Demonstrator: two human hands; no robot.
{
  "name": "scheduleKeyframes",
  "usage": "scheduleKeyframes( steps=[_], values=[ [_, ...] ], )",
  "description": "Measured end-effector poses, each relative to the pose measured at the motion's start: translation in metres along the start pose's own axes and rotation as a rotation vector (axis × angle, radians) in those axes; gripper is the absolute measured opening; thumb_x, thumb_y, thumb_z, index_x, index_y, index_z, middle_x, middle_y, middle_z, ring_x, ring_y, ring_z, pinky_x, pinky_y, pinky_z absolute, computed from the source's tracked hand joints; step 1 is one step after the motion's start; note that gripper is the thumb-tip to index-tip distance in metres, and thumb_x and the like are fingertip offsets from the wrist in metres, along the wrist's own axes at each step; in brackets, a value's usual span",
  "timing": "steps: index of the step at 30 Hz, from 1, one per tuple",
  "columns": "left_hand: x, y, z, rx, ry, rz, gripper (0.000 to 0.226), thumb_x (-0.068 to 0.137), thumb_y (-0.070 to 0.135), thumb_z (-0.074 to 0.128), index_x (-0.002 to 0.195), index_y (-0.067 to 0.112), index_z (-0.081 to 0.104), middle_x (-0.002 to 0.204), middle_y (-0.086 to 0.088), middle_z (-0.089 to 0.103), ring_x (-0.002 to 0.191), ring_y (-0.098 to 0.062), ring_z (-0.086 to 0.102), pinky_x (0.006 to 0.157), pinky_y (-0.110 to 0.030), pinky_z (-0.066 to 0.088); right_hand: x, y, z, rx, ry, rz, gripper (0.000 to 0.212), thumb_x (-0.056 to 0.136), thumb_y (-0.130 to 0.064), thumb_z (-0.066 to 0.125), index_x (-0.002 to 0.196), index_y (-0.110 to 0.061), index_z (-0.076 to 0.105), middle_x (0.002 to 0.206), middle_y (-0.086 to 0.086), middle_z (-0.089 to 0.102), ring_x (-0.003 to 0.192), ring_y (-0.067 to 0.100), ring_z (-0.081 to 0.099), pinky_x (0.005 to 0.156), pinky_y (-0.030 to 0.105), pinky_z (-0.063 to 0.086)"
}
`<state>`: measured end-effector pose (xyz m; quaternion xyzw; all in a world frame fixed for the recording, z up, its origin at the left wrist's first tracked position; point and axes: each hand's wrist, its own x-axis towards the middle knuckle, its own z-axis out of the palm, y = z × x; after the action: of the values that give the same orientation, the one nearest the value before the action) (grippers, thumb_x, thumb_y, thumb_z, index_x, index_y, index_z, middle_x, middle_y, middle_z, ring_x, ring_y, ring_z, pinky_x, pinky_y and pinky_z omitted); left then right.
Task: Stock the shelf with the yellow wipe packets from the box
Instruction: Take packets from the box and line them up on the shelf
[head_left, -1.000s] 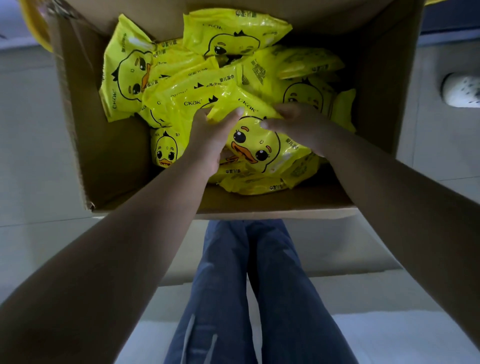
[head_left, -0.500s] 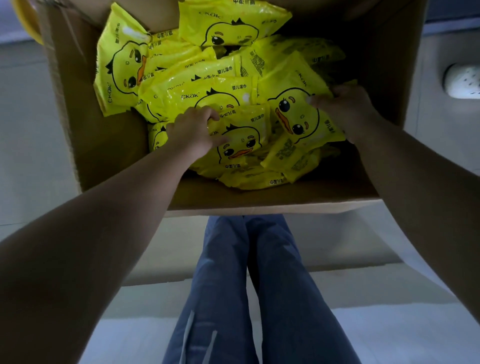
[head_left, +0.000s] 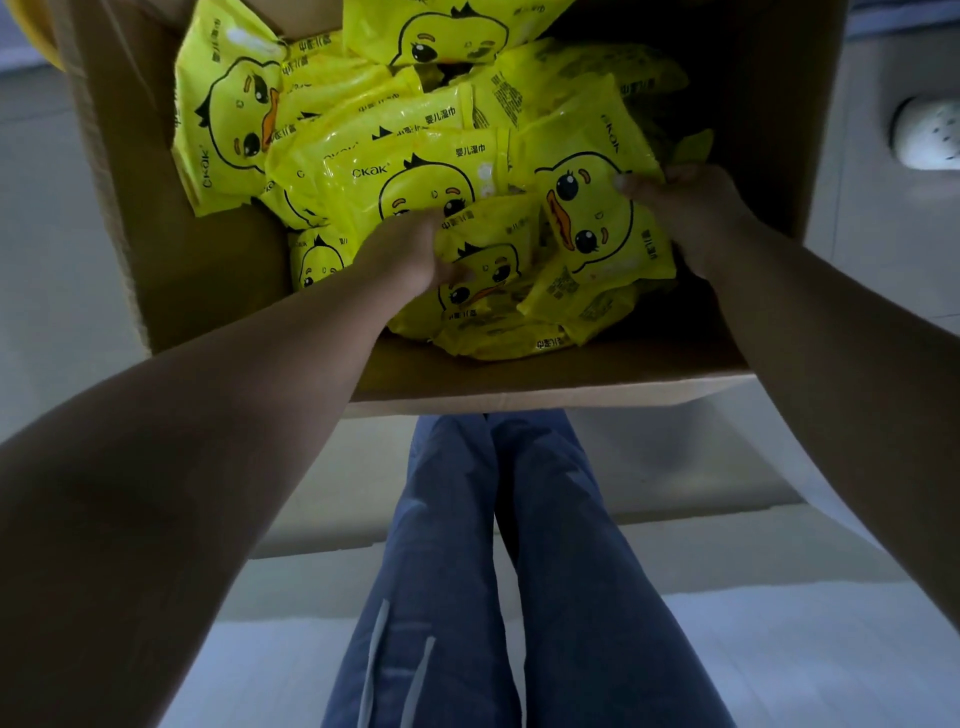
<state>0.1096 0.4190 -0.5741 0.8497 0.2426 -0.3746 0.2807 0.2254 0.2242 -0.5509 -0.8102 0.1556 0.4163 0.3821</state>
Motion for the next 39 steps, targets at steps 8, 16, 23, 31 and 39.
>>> scheduleKeyframes(
  steps=[8,16,23,31,39],
  values=[
    [-0.037,-0.014,-0.021,-0.256,0.018,-0.133,0.063,0.082,0.045,0.060,0.127,0.003,0.046,0.102,-0.014,0.059,0.086,-0.023,0.056,0.070,-0.030,0.042,-0.027,-0.004,-0.003,0.057,-0.027,-0.003,0.034,0.082,-0.026,0.068,0.108,-0.004,0.064,0.110,0.016,0.066,0.095,0.025,0.065,0.086,0.040,0.053],
    [-0.125,0.010,-0.103,-0.517,0.095,-0.066,0.048,0.082,0.044,0.060,0.113,0.008,0.055,0.097,-0.002,0.055,0.081,-0.013,0.051,0.073,-0.024,0.040,-0.104,-0.071,-0.043,-0.007,-0.071,-0.205,0.034,0.082,-0.023,0.067,0.101,0.006,0.064,0.103,0.028,0.065,0.087,0.030,0.062,0.090,0.056,0.048],
    [-0.245,0.060,-0.213,-0.502,0.235,0.100,0.050,0.070,0.048,0.066,0.109,0.017,0.063,0.108,-0.004,0.066,0.091,-0.018,0.063,0.088,-0.030,0.047,-0.214,-0.182,-0.116,-0.068,-0.063,-0.511,0.012,0.085,-0.025,0.064,0.079,-0.015,0.068,0.057,-0.006,0.067,0.044,-0.004,0.058,0.051,0.011,0.047],
    [-0.362,0.078,-0.309,-0.406,0.505,0.192,0.015,0.078,0.031,0.069,0.075,0.017,0.065,0.057,0.010,0.065,0.054,-0.002,0.059,0.054,-0.013,0.044,-0.328,-0.276,-0.164,-0.191,-0.071,-0.792,0.018,0.086,-0.025,0.063,0.073,-0.012,0.065,0.073,0.006,0.064,0.054,0.007,0.057,0.052,0.017,0.044],
    [-0.427,0.077,-0.390,-0.300,0.677,0.290,0.014,0.076,0.034,0.071,0.084,0.024,0.067,0.078,0.016,0.067,0.072,0.000,0.060,0.062,-0.011,0.044,-0.400,-0.349,-0.191,-0.241,-0.005,-0.997,0.018,0.084,-0.027,0.065,0.073,-0.013,0.069,0.058,-0.003,0.069,0.050,0.010,0.062,0.053,0.021,0.051]
  ],
)
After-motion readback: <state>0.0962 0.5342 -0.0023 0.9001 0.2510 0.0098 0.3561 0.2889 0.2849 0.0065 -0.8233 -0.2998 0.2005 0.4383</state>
